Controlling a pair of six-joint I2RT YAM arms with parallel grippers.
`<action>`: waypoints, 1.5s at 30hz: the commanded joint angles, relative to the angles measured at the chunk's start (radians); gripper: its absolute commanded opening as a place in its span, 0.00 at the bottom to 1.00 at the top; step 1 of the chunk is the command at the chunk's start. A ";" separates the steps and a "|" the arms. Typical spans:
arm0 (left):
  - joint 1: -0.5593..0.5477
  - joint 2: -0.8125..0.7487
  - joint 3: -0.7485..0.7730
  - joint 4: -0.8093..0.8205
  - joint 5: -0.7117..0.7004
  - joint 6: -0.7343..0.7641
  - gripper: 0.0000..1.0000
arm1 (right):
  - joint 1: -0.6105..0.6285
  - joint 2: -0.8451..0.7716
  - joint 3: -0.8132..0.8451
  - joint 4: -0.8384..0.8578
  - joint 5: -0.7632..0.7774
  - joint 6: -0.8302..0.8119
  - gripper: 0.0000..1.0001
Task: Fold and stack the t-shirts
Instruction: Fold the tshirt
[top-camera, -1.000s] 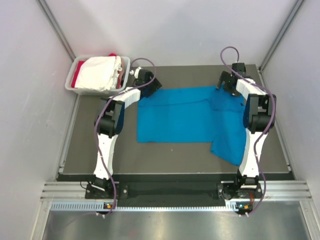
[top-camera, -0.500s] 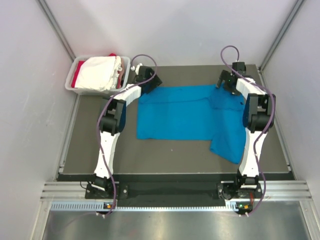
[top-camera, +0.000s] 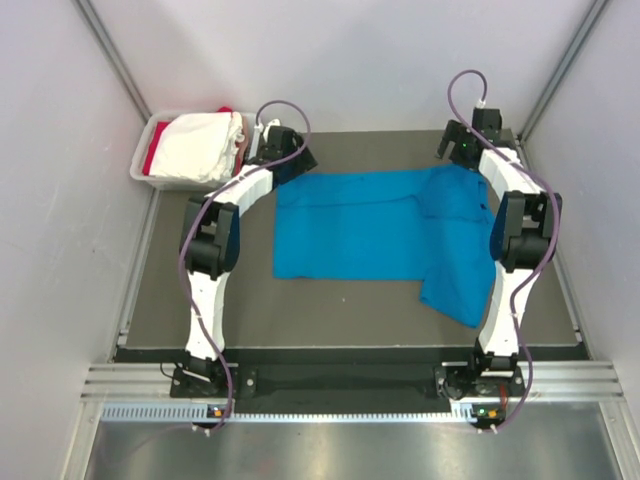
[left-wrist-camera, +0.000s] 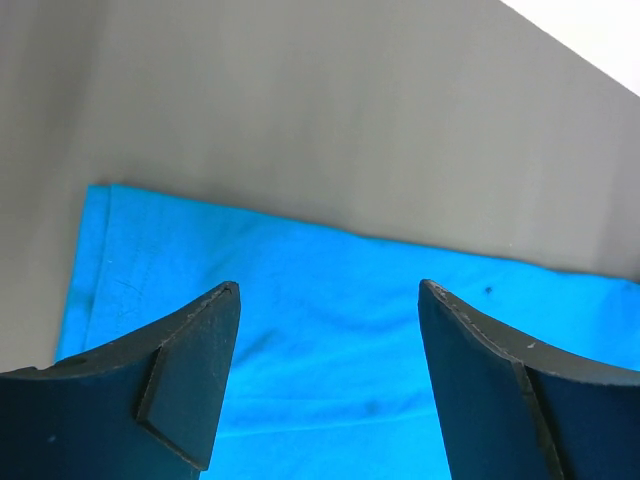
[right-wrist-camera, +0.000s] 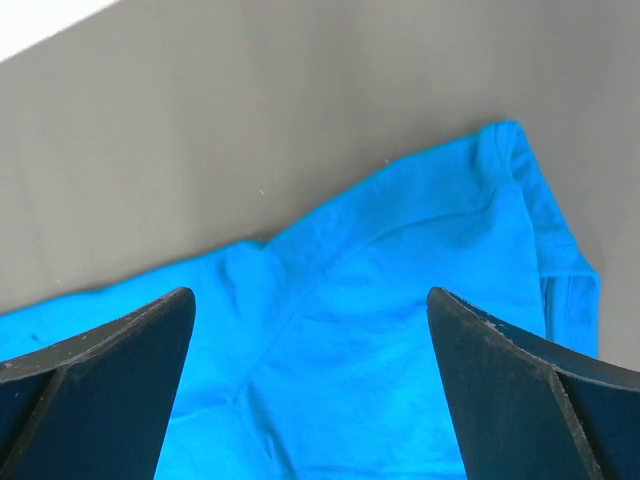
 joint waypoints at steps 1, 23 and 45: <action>-0.003 -0.007 -0.036 0.027 0.005 -0.035 0.76 | -0.003 0.024 0.031 0.014 -0.011 0.002 1.00; 0.008 0.234 0.125 -0.011 -0.068 -0.141 0.76 | -0.023 0.291 0.303 -0.101 -0.014 0.016 1.00; 0.072 0.455 0.469 -0.056 -0.012 -0.137 0.76 | -0.046 0.412 0.474 0.034 -0.051 0.084 1.00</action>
